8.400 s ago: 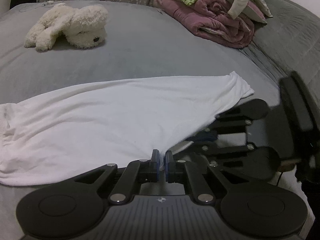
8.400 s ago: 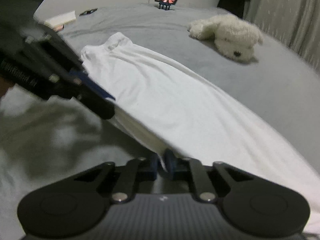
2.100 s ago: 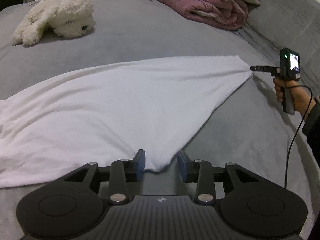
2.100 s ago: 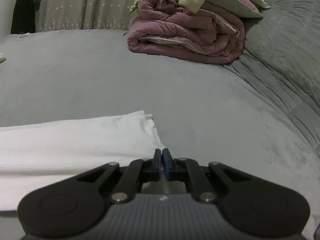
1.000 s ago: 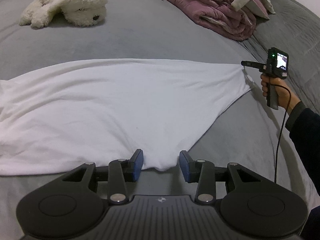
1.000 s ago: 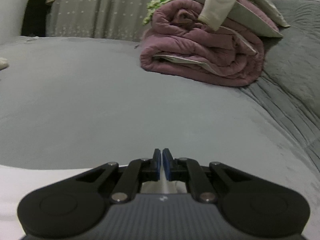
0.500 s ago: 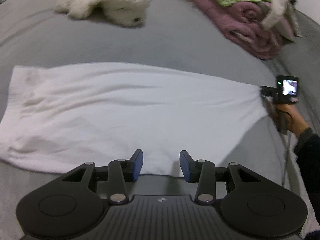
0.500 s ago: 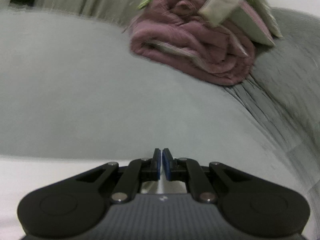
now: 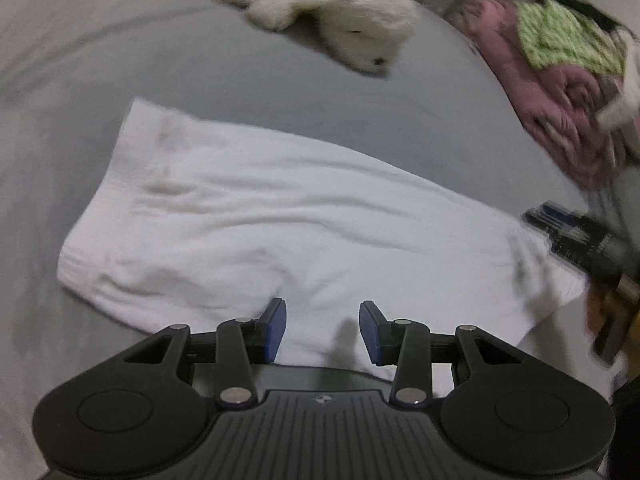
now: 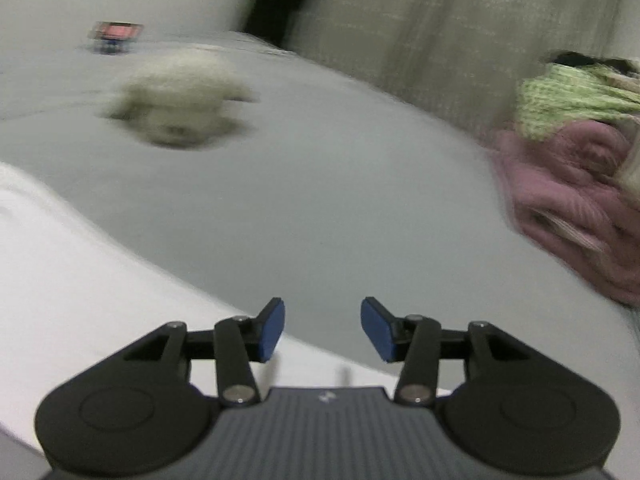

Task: Fold clothes

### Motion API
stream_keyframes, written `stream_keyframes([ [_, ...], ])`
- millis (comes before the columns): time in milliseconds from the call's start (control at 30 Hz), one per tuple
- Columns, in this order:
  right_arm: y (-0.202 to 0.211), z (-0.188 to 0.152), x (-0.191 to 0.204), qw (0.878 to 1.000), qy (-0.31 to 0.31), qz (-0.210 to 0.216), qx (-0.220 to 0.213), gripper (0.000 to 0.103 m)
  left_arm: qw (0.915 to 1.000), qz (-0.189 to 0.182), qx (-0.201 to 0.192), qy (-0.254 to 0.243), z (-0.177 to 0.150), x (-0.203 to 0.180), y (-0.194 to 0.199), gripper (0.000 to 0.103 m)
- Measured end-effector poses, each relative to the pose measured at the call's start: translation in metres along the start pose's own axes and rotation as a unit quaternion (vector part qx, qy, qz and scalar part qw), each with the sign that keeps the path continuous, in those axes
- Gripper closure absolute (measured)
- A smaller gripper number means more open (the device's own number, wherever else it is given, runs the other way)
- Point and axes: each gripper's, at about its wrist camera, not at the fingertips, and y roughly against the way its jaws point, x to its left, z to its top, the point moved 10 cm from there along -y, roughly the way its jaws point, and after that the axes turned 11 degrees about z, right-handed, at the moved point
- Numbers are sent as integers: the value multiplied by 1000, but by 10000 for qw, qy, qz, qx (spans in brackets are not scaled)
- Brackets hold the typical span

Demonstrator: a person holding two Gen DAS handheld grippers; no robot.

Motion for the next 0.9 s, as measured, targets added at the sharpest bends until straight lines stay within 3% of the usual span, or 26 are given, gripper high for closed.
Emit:
stream_keyframes([
  [100, -20, 8, 58, 9964, 454, 693, 174, 62, 9999, -28, 28, 116, 3, 4, 2, 64],
  [200, -40, 11, 76, 9947, 641, 730, 344, 65, 9998, 54, -33, 207, 9, 10, 5, 64],
  [300, -51, 16, 77, 9948, 404, 859, 356, 75, 9991, 300, -139, 278, 15, 20, 6, 63],
  [367, -55, 16, 77, 9948, 385, 882, 346, 91, 9985, 353, -102, 415, 18, 30, 6, 63],
  [433, -59, 14, 77, 9953, 514, 743, 353, 98, 9978, 265, -47, 602, 20, 35, 6, 63],
  [667, -55, 26, 76, 9972, 696, 268, 108, 99, 9963, 638, -354, 461, 29, 48, 15, 63],
  [900, -74, 18, 77, 9957, 876, -79, 283, 99, 9958, 629, -366, 559, 31, 51, 17, 63],
])
